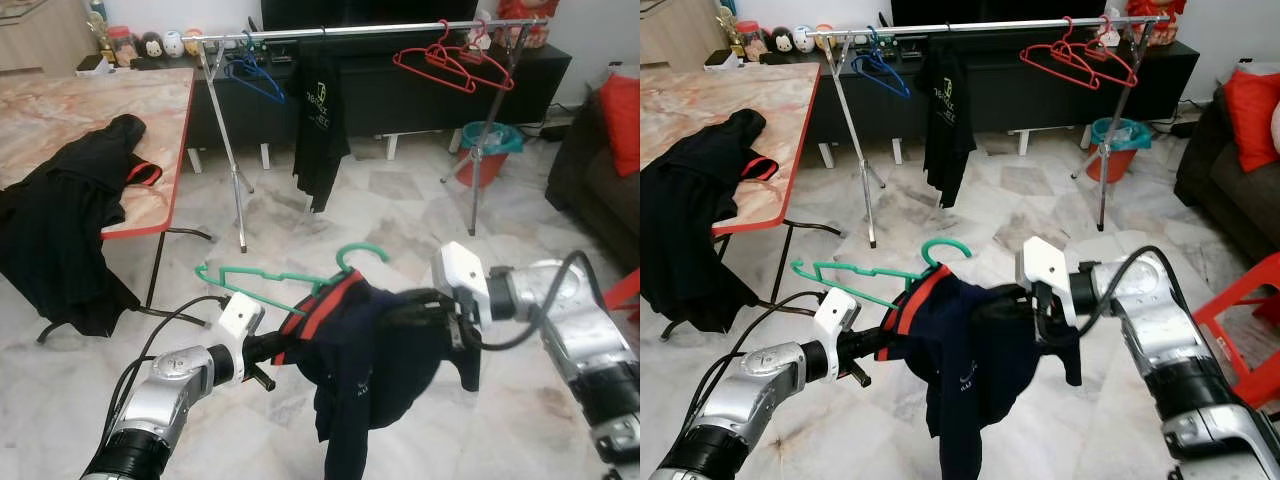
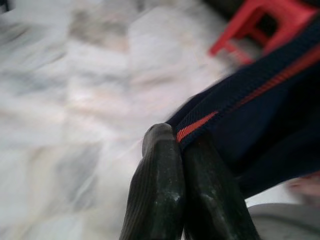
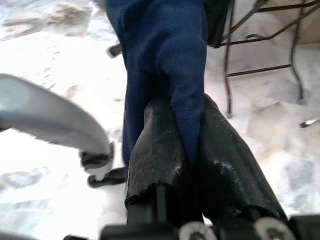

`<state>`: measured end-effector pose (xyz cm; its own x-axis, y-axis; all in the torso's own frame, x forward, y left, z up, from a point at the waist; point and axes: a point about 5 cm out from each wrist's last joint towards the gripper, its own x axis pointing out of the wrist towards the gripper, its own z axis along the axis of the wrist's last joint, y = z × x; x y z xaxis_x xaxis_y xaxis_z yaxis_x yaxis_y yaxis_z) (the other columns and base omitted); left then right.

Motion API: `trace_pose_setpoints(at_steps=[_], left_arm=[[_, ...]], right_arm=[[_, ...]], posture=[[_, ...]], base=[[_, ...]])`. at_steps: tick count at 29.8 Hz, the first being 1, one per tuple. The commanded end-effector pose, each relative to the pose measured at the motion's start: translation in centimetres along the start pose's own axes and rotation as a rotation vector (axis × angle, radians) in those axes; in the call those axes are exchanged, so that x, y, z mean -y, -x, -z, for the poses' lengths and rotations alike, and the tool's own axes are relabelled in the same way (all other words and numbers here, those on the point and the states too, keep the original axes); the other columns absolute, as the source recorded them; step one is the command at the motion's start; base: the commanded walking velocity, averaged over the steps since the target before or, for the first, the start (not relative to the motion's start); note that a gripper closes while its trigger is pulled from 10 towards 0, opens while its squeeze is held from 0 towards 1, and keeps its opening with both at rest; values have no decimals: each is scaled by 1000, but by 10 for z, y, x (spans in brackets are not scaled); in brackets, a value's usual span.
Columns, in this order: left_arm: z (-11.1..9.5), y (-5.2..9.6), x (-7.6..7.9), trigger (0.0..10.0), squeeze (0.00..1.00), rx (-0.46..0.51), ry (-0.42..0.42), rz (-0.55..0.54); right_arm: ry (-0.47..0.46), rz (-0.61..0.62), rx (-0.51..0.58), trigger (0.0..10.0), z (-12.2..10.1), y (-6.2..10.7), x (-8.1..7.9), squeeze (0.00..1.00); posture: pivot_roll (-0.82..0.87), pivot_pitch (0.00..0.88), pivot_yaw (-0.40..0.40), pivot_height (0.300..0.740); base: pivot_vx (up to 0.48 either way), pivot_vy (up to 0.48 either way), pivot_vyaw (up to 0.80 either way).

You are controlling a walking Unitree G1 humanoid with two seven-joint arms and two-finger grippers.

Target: Hang hanger

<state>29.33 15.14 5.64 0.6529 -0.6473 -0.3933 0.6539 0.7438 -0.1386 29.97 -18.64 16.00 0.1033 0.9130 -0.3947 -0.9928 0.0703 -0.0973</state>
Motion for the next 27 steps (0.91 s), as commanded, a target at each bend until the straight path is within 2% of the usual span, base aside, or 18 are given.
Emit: trace_pose_setpoints(at_steps=[1, 3, 4, 5, 7, 10, 12, 15, 18, 22, 23, 25, 27], left_arm=[[10, 6, -13, 0, 0, -67, -11, -95], [16, 8, -18, 0, 0, -100, -8, -141], [18, 8, -20, 1529, 0, -112, 1, -166], [20, 9, -23, 9804, 0, -121, 3, -190], [21, 9, -25, 10000, 0, -127, 8, -208], [22, 8, -24, 10000, 0, -127, 9, -203], [21, 8, -27, 10000, 0, -129, -3, -230], [20, 9, -32, 10000, 0, -132, -15, -260], [18, 10, -37, 10000, 0, -127, -18, -283], [17, 12, -39, 10000, 0, -129, -40, -302], [17, 12, -39, 10000, 0, -129, -40, -302], [16, 12, -43, 10000, 0, -127, -41, -326], [15, 13, -44, 10000, 0, -124, -43, -338]], right_arm=[[50, -42, 34, 10000, -12, 5, -2, 0], [46, -66, 54, 10000, -13, 8, -6, 0], [46, -80, 76, 10000, -15, 10, -8, 0], [46, -85, 102, 10000, -18, 12, -9, 0], [34, -92, 167, 10000, -25, 15, -11, 0], [16, -139, 202, 10000, -29, 16, -16, 0], [5, -226, 96, 10000, -19, 12, -28, 0], [-2, -272, -10, 10000, -7, 11, -36, 0], [-27, -317, -73, 10000, -2, 13, -43, 0], [-6, -323, -208, 10000, 8, 16, -44, 0], [-6, -323, -208, 10000, 8, 16, -44, 0], [32, -314, -332, 10000, 20, 20, -40, 0], [33, -326, -354, 10000, 24, 22, -42, 0]], posture=[[17, 30, -4, 740], [16, 27, -3, 740], [14, 27, -3, 740], [12, 25, -1, 740], [13, 23, 2, 740], [15, 23, 5, 740], [14, 23, 5, 740], [17, 26, 3, 740], [22, 30, 3, 740], [21, 35, 4, 740], [21, 35, 4, 740], [23, 36, 3, 740], [23, 36, 3, 740]], base=[[0, 0, 0], [0, 0, 0], [0, 0, 0], [0, 0, 0], [0, 0, 0], [0, 0, 0], [0, 0, 0], [0, 0, 0], [0, 0, 0], [0, 0, 0], [0, 0, 0], [0, 0, 0], [0, 0, 0]])
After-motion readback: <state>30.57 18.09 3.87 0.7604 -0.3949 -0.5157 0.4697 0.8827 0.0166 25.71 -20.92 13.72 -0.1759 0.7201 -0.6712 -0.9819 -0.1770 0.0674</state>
